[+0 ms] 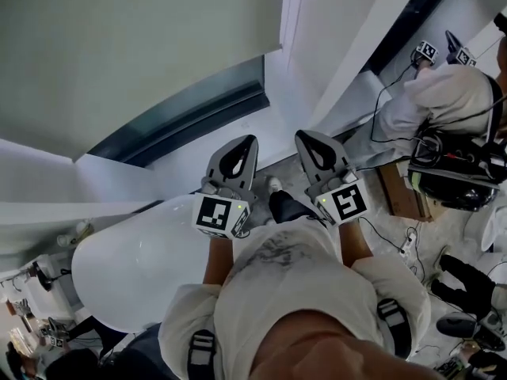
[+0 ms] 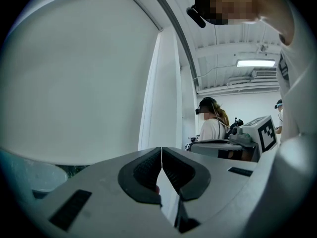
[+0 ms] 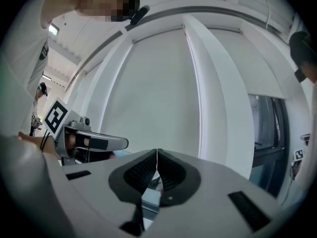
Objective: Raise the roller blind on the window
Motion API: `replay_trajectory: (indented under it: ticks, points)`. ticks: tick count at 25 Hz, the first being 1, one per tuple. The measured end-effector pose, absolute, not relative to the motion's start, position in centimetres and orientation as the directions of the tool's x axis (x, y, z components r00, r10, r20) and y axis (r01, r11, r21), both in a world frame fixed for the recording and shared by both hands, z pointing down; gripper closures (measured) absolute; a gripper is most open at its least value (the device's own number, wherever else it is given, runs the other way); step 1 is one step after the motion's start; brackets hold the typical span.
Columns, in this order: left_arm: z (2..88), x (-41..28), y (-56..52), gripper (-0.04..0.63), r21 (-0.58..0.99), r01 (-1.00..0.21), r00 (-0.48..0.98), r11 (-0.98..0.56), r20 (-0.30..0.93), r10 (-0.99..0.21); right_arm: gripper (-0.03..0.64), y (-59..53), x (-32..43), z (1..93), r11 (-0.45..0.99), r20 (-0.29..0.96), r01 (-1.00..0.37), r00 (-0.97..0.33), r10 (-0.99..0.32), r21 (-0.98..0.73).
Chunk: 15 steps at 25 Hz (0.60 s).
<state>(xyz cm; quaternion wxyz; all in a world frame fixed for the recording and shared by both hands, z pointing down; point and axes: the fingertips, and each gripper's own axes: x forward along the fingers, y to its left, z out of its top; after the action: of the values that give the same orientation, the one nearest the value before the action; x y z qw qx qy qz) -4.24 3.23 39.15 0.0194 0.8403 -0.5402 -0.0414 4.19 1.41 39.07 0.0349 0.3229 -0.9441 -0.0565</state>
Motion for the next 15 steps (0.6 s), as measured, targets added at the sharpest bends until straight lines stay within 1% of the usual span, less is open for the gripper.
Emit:
replay_trajectory:
  ticks: [15]
  points:
    - [39.0, -1.9, -8.6, 0.584, 0.064, -0.888, 0.456, -0.456, -0.023, -0.890, 0.555, -8.3, 5.5, 38.8, 0.786, 0.021, -0.613, -0.788, -0.616, 0.077]
